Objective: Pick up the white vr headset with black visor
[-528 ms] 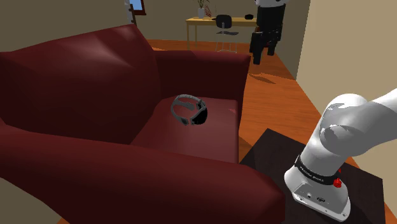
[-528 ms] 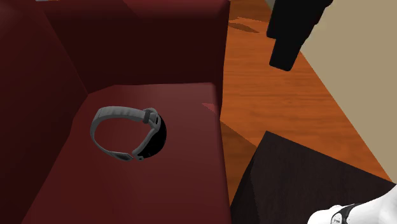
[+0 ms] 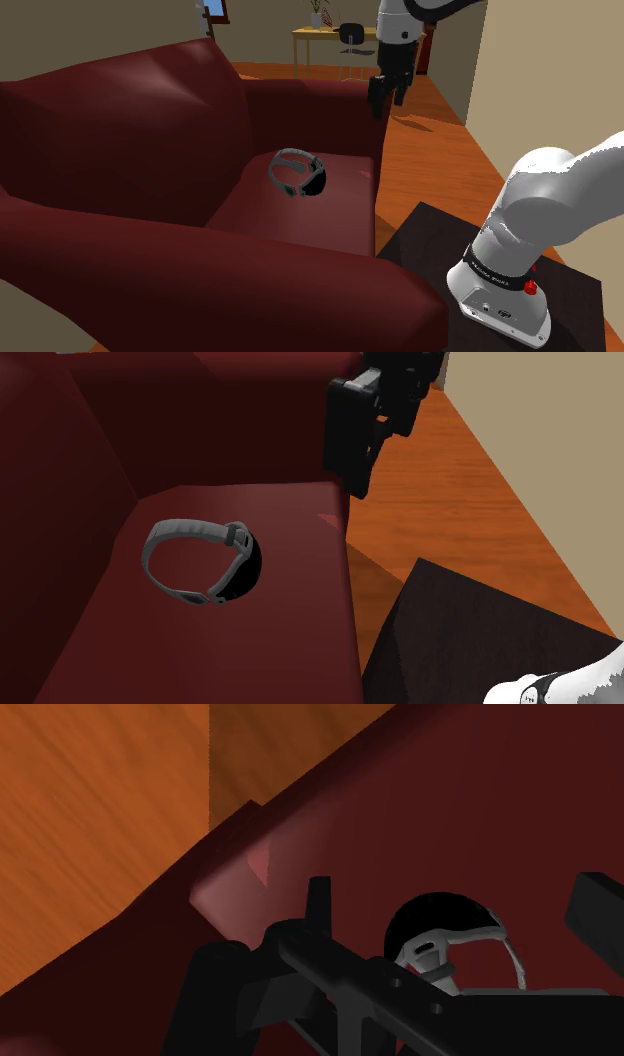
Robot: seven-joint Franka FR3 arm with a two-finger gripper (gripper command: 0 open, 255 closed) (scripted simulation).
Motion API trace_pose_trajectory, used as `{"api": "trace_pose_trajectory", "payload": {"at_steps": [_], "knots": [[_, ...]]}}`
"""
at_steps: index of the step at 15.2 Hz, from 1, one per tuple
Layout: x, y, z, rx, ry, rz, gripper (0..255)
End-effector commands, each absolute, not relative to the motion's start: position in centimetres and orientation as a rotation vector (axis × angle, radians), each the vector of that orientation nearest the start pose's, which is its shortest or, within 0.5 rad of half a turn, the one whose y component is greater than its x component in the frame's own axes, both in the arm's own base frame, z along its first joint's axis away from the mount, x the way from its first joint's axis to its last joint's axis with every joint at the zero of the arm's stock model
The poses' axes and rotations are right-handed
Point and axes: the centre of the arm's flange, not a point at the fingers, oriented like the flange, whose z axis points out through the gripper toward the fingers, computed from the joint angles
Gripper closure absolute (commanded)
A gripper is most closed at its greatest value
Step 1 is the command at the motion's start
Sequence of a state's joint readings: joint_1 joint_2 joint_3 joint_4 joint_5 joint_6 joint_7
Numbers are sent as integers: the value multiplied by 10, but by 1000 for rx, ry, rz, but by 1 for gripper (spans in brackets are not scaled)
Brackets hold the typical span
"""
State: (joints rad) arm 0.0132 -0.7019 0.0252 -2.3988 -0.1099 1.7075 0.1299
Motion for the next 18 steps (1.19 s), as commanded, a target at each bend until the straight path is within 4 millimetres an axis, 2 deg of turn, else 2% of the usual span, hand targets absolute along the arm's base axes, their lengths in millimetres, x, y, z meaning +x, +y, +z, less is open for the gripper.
{"api": "trace_pose_trajectory", "payload": {"at_steps": [1, 18], "knots": [[356, 5, 536, -3259, 122, -69, 0], [505, 21, 394, -3214, 18, -324, 0]]}}
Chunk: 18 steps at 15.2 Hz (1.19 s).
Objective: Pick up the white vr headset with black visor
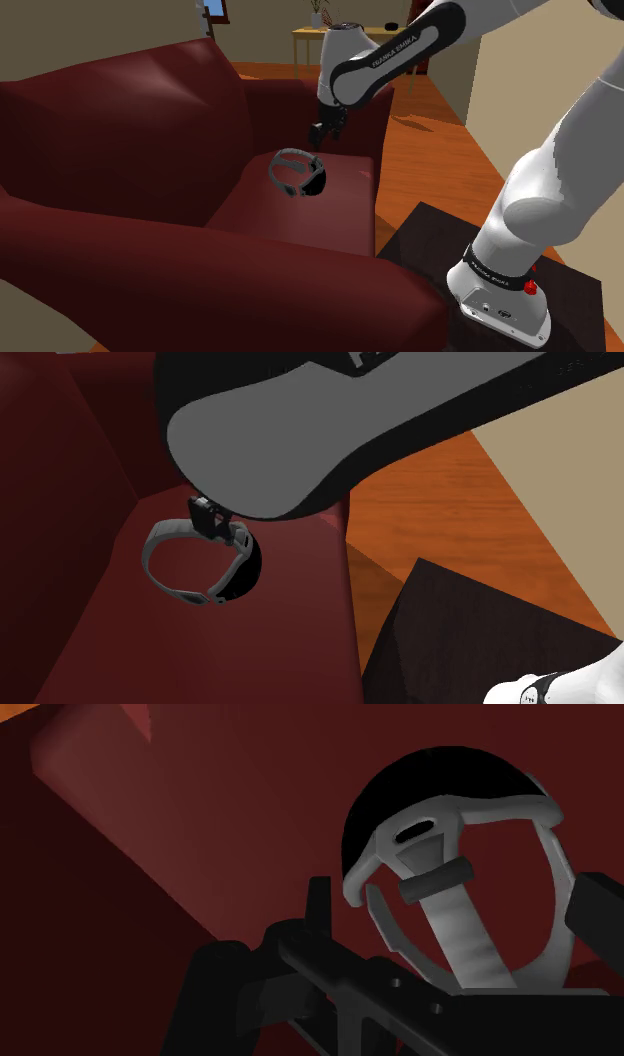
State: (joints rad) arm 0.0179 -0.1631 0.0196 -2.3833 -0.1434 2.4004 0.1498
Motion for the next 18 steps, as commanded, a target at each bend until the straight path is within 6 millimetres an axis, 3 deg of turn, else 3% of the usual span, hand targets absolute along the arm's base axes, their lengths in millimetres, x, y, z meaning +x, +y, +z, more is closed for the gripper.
{"api": "trace_pose_trajectory", "payload": {"at_steps": [1, 2, 10, 12, 13, 18], "knots": [[514, 22, 386, -3211, 12, -339, 0], [524, 24, 379, -3207, 5, -354, 0], [525, 24, 338, -3207, 5, -355, 0], [525, 24, 338, -3207, 5, -355, 0], [524, 24, 338, -3207, 5, -355, 255], [525, 24, 338, -3207, 5, -355, 255]]}}
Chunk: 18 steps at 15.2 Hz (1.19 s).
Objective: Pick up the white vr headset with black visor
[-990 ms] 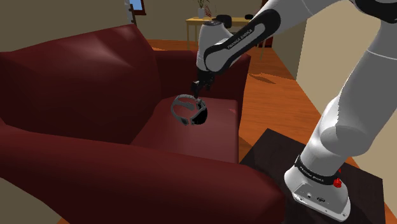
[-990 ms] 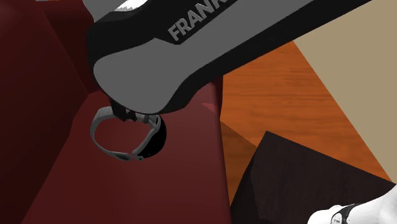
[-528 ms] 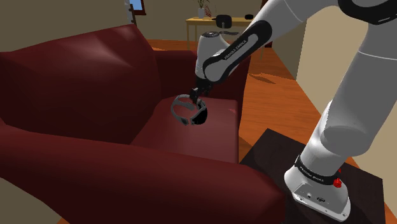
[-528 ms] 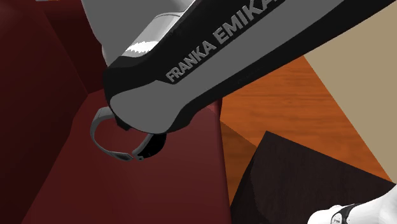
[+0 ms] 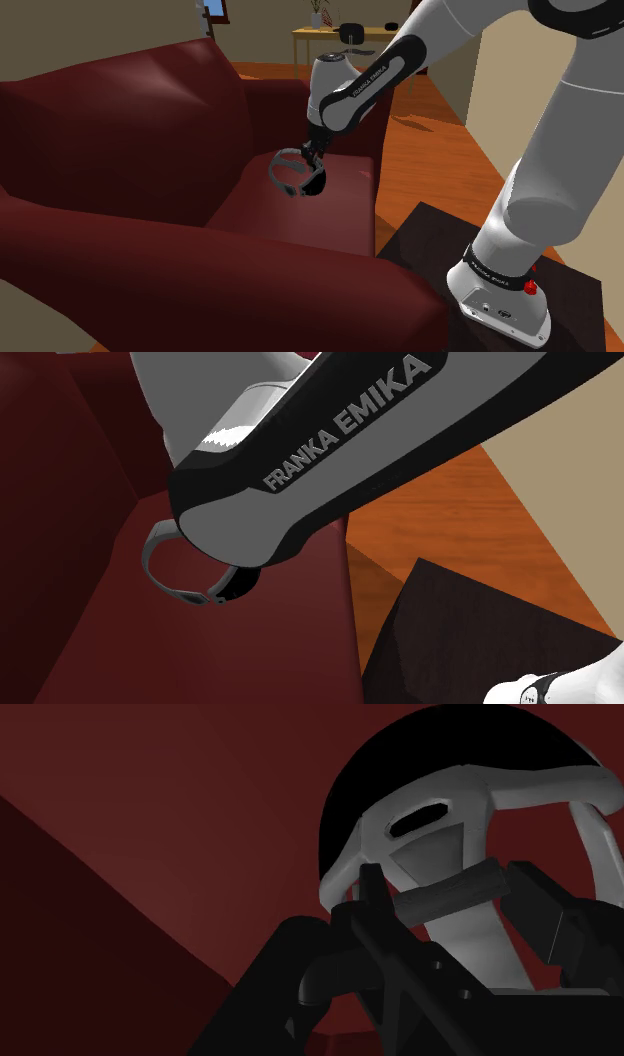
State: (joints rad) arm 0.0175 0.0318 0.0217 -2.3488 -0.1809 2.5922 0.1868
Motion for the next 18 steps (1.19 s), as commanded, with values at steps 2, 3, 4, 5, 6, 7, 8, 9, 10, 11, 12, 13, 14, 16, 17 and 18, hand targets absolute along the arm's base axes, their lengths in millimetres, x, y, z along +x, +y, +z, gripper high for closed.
{"api": "trace_pose_trajectory", "payload": {"at_steps": [2, 3, 4, 5, 6, 7, 8, 9, 10, 11, 12, 13, 14, 16, 17, 18], "knots": [[525, 24, 338, -3207, 5, -355, 255], [525, 24, 338, -3207, 5, -356, 255], [525, 24, 338, -3207, 5, -355, 255], [525, 24, 343, -3207, 5, -355, 255], [525, 24, 349, -3207, 5, -355, 255], [525, 24, 354, -3207, 5, -355, 255], [525, 24, 359, -3207, 5, -355, 255], [525, 24, 365, -3207, 5, -355, 255], [525, 24, 370, -3207, 5, -355, 255], [525, 24, 375, -3207, 5, -355, 255], [525, 24, 380, -3207, 5, -355, 255], [525, 24, 386, -3207, 5, -355, 255], [525, 24, 391, -3207, 5, -355, 255], [525, 24, 402, -3207, 5, -355, 255], [525, 24, 407, -3207, 5, -355, 255], [525, 24, 412, -3207, 5, -355, 255]]}}
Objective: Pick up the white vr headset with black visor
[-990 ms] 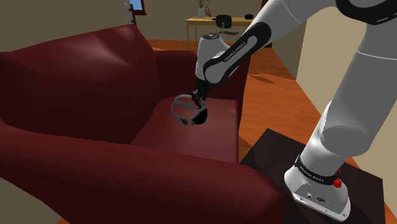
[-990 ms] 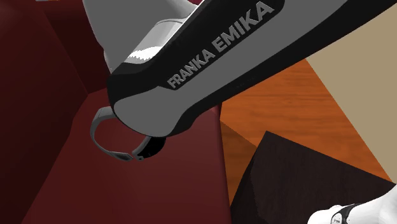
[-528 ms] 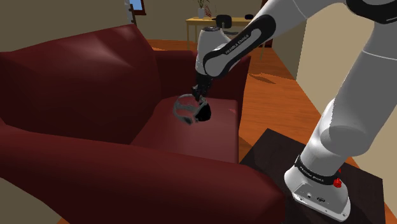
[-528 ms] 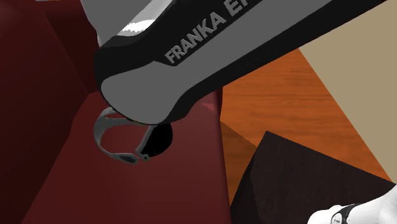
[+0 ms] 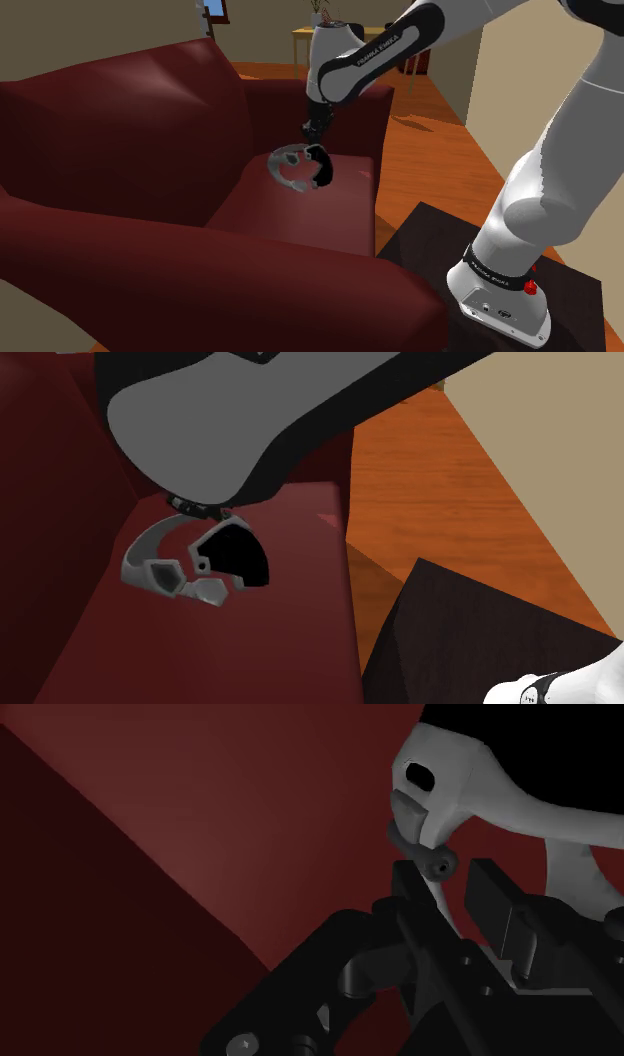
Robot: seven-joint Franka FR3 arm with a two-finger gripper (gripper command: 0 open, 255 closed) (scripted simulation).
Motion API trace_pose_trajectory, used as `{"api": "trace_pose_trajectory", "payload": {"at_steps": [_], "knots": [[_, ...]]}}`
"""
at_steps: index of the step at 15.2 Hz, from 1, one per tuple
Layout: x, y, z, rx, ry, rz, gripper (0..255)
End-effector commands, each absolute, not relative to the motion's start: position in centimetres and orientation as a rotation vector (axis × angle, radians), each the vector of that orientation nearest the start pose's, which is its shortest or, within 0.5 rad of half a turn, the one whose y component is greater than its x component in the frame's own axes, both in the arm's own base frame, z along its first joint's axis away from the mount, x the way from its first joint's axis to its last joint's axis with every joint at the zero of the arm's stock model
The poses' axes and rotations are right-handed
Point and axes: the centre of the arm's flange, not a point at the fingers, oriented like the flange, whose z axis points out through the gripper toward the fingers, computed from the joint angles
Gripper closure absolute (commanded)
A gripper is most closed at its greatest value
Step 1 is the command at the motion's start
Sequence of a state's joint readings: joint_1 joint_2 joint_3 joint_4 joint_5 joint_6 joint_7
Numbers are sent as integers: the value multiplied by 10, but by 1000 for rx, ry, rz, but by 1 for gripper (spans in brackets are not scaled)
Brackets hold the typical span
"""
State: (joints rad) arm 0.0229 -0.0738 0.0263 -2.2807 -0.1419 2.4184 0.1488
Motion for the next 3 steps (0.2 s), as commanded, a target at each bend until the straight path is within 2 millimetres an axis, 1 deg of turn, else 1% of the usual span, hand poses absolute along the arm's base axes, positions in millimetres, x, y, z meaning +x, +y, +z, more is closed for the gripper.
{"api": "trace_pose_trajectory", "payload": {"at_steps": [1, 3], "knots": [[525, 24, 417, -3207, 5, -355, 255], [525, 24, 418, -3207, 5, -355, 255]]}}
